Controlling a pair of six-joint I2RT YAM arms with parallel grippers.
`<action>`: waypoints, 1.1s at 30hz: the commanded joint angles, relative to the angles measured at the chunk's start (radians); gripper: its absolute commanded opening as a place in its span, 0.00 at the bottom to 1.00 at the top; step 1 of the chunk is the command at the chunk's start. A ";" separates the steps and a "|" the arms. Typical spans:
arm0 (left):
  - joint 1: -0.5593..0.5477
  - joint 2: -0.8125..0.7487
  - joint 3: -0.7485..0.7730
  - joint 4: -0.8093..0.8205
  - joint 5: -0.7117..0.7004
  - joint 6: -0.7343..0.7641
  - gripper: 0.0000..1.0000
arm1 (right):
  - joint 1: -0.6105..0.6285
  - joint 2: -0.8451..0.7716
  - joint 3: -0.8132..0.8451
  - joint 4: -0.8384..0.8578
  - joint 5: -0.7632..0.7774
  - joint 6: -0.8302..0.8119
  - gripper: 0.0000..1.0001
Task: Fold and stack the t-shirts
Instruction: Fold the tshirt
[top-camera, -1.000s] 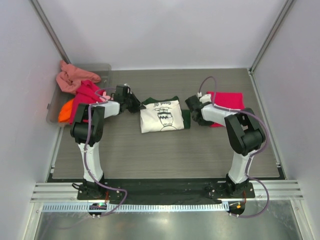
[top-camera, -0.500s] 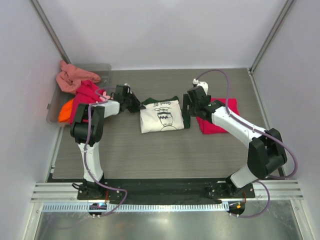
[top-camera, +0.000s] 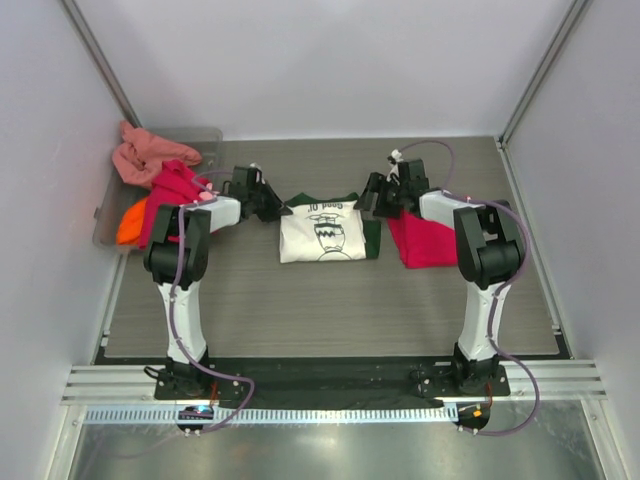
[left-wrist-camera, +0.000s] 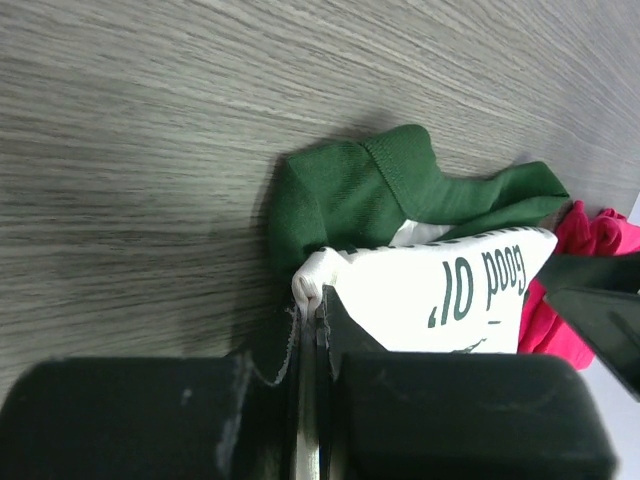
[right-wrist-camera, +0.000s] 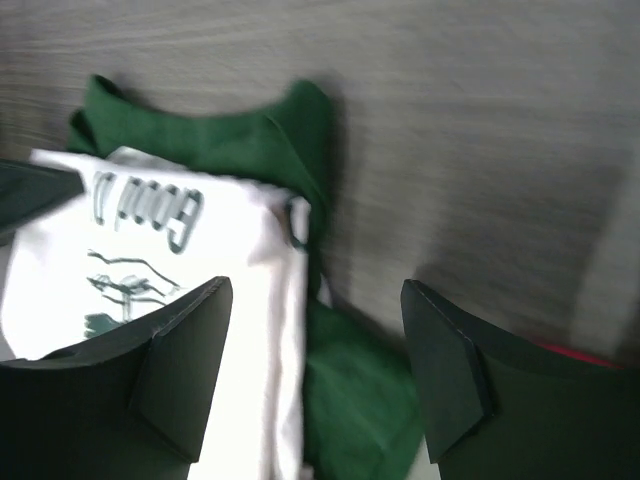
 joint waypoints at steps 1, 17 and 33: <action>0.007 0.010 0.034 0.001 0.019 0.002 0.00 | 0.007 0.040 0.095 0.122 -0.143 0.005 0.75; 0.007 0.020 0.050 -0.027 0.016 0.007 0.00 | 0.004 0.235 0.213 0.116 -0.203 0.029 0.61; 0.009 0.023 0.052 -0.033 0.009 0.007 0.00 | -0.032 0.167 0.026 0.294 -0.306 0.098 0.56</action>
